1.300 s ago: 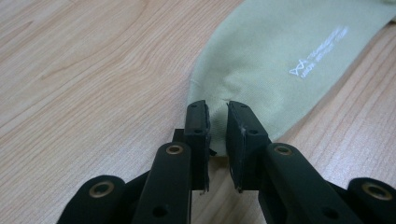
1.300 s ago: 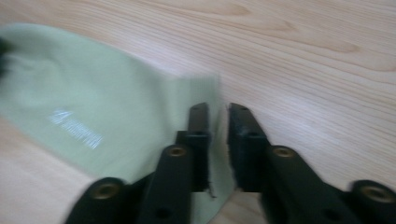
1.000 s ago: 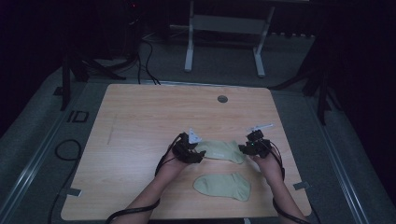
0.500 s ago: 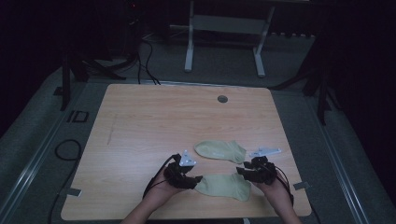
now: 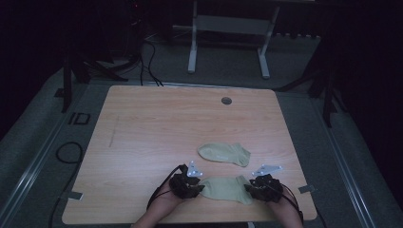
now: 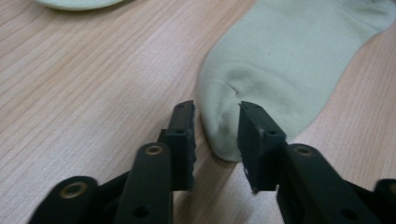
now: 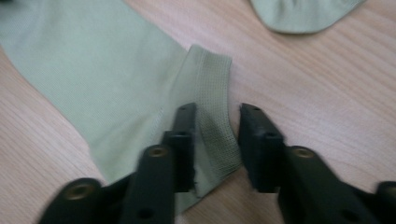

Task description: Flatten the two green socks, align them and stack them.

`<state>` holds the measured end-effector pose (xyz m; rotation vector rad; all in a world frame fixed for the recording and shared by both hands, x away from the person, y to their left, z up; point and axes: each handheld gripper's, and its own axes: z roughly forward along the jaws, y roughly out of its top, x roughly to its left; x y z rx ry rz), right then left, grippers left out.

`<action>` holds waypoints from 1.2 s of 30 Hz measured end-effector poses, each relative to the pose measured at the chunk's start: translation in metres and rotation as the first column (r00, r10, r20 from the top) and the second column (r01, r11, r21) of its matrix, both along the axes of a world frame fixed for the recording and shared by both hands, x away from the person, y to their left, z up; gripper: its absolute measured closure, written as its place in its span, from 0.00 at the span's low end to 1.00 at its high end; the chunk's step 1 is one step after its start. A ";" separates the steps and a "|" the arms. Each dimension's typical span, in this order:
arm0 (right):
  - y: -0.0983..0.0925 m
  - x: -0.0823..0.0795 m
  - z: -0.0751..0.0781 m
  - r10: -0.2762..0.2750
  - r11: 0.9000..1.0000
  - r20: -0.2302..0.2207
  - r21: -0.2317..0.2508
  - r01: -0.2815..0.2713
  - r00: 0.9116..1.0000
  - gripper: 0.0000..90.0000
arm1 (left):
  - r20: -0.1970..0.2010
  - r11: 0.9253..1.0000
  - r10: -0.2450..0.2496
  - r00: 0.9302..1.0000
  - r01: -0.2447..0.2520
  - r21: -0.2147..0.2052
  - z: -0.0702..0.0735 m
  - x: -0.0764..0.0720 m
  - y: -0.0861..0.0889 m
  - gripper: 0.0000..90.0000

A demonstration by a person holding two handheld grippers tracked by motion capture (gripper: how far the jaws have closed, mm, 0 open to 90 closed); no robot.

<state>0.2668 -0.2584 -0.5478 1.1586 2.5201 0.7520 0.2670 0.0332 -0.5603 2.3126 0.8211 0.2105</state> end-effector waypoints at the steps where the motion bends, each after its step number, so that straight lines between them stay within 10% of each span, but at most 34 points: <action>1: 0.000 -0.001 -0.001 0.000 1.000 -0.002 0.008 0.000 1.000 0.82 | 0.000 1.000 -0.003 1.000 0.003 0.000 0.000 -0.001 0.000 0.81; 14: 0.003 0.000 0.027 0.013 0.998 0.035 0.058 -0.015 0.999 0.95 | -0.016 0.998 0.001 1.000 -0.002 -0.056 0.026 0.006 0.005 0.97; 28: 0.002 0.051 0.058 -0.056 0.995 0.069 0.090 0.050 0.996 0.95 | 0.033 0.997 0.067 0.997 -0.066 -0.032 0.068 0.063 0.008 0.97; 36: 0.008 0.084 0.062 -0.081 0.994 0.059 0.084 0.076 0.995 0.95 | 0.029 0.996 0.093 0.995 -0.092 -0.023 0.068 0.094 0.008 0.97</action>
